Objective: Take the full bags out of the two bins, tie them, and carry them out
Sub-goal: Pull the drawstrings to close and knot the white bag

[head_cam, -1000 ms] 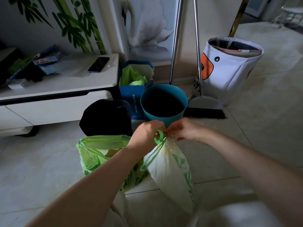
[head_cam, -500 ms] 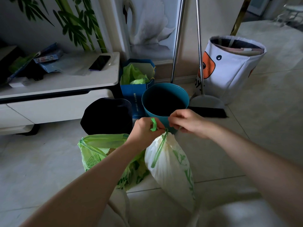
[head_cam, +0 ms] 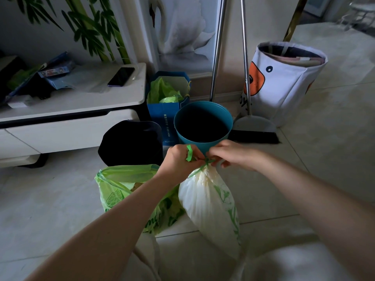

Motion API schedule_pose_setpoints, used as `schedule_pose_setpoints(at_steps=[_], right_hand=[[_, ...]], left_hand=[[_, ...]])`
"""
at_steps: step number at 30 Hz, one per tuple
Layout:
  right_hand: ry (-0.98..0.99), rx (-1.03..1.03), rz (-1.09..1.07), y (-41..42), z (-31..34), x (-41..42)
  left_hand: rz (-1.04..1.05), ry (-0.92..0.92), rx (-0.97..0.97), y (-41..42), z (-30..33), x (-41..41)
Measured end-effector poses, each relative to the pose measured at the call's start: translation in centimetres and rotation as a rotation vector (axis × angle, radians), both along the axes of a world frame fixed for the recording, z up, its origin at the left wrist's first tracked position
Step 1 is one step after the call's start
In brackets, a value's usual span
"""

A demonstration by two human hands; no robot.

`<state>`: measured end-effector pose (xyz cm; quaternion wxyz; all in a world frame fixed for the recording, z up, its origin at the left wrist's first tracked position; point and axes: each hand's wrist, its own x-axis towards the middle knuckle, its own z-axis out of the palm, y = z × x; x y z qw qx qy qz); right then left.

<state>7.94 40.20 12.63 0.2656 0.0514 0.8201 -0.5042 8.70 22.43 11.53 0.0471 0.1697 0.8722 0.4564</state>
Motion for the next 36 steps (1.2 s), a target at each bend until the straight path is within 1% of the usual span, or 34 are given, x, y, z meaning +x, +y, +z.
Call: schedule_pose_setpoints(at_steps=[2,5,7,8,9,10,12,13,15,17,19,20,22,26,28,30,32,36], right_hand=[[-0.021,0.07,0.068,0.7,0.7,-0.1],[0.048,0.338,0.261,2.1,1.8,-0.3],[0.112,0.479,0.301,2.6,2.4,-0.3],[0.144,0.502,0.29,2.7,2.6,-0.2],[0.179,0.478,0.254,2.7,2.8,-0.2],[0.215,0.4,0.169,2.8,3.0,-0.2],[0.213,0.092,-0.126,3.1,2.9,-0.4],[0.159,-0.077,-0.255,3.3,2.8,-0.5],[0.028,-0.346,-0.366,3.6,2.4,-0.7],[-0.075,-0.551,-0.427,3.8,2.0,-0.9],[-0.131,-0.696,-0.533,4.3,1.6,-1.2],[-0.152,-0.737,-0.589,4.5,1.3,-1.3],[-0.195,-0.722,-0.648,4.9,0.8,-1.3],[-0.231,-0.526,-0.661,5.5,-0.6,-1.0],[-0.224,-0.474,-0.691,5.6,-0.9,-0.8],[-0.179,-0.485,-0.76,5.5,-0.8,-1.0],[-0.099,-0.534,-0.843,5.3,-0.2,-1.5],[0.098,-0.664,-0.902,5.2,1.5,-3.0]], left_hand=[[-0.004,-0.008,0.005,0.1,0.0,0.1],[-0.007,-0.032,-0.025,0.2,-0.2,0.1],[-0.023,-0.04,-0.041,0.4,-0.2,0.3],[-0.033,-0.045,-0.052,0.4,-0.2,0.3],[-0.041,-0.054,-0.068,0.3,-0.1,0.2],[-0.044,-0.063,-0.092,0.1,-0.2,0.1],[-0.04,-0.091,-0.129,-0.4,-0.2,-0.4],[-0.039,-0.131,-0.118,-0.6,-0.2,-0.6],[-0.028,-0.238,-0.056,-1.0,-0.2,-0.7],[-0.004,-0.302,-0.046,-1.2,-0.1,-0.7],[0.023,-0.349,-0.066,-1.4,-0.1,-0.8],[0.038,-0.369,-0.09,-1.7,-0.2,-0.8],[0.042,-0.408,-0.159,-2.3,-0.6,-1.0],[-0.022,-0.44,-0.37,-3.7,-1.2,-0.9],[-0.05,-0.463,-0.425,-4.2,-1.5,-0.8],[-0.064,-0.48,-0.43,-4.4,-1.5,-0.7],[-0.047,-0.47,-0.396,-4.1,-1.1,-0.7],[0.067,-0.416,-0.218,-3.1,-0.2,-1.4]])
